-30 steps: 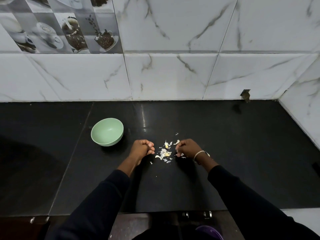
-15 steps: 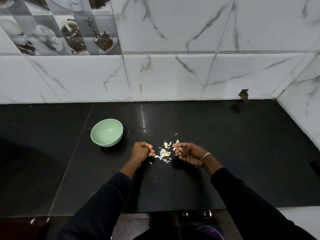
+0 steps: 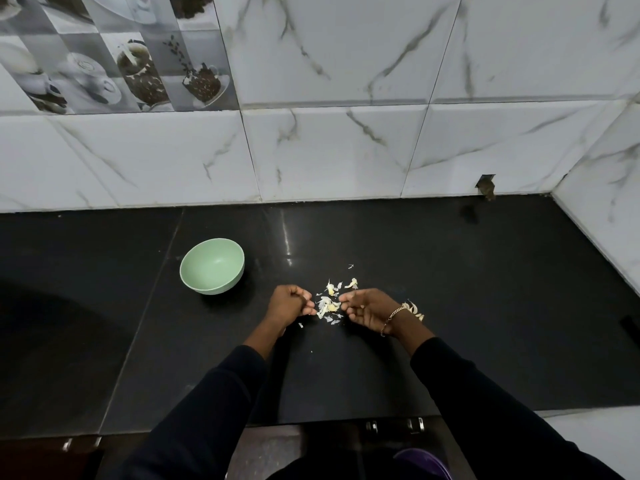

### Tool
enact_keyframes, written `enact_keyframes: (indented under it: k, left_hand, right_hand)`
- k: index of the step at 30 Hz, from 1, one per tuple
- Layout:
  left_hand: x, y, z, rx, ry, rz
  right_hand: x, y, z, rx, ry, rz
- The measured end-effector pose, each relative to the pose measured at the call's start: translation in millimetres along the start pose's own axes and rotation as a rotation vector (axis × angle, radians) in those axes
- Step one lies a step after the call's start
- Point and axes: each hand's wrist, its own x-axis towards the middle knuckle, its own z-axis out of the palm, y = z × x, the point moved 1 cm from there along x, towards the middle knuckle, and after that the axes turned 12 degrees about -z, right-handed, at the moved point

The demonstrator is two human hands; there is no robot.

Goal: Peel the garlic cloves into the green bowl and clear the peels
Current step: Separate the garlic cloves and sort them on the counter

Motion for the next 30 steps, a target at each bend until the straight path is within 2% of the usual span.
enact_keyframes:
  k: [2, 6, 9, 11, 13, 15, 18, 22, 24, 27, 30]
  left_hand:
    - [-2, 0, 4, 0.027, -0.017, 0.000]
    - [-7, 4, 20, 0.152, 0.008, -0.009]
    - [-15, 13, 45, 0.209, -0.052, -0.008]
    - [-21, 20, 68, 0.165, -0.108, -0.028]
    - [-27, 26, 94, 0.051, -0.162, -0.089]
    - [-34, 33, 119, -0.049, -0.227, -0.174]
    - [-40, 37, 151, -0.036, -0.276, -0.242]
    - [-49, 35, 174, 0.039, -0.271, -0.235]
    - [-52, 35, 178, 0.065, -0.268, -0.231]
    - [-57, 37, 177, 0.116, -0.312, -0.200]
    - [-57, 39, 168, 0.200, -0.326, -0.091]
  right_hand:
    - [-1, -3, -2, -0.138, 0.058, -0.041]
    - [-7, -14, -13, -0.574, 0.124, -0.122]
    - [-10, -26, -30, -0.840, 0.199, -0.156]
    - [-14, -36, -44, -0.953, 0.269, -0.164]
    - [-18, -44, -62, -1.064, 0.266, -0.089]
    - [-18, -47, -80, -1.017, 0.331, 0.037]
    - [-22, -49, -100, -0.906, 0.413, 0.094]
    - [-31, -42, -109, -1.309, 0.316, 0.047]
    - [-32, -41, -108, -1.248, 0.401, 0.053]
    - [-34, -46, -107, -0.995, 0.505, 0.034]
    - [-29, -45, -107, -1.180, 0.594, -0.035]
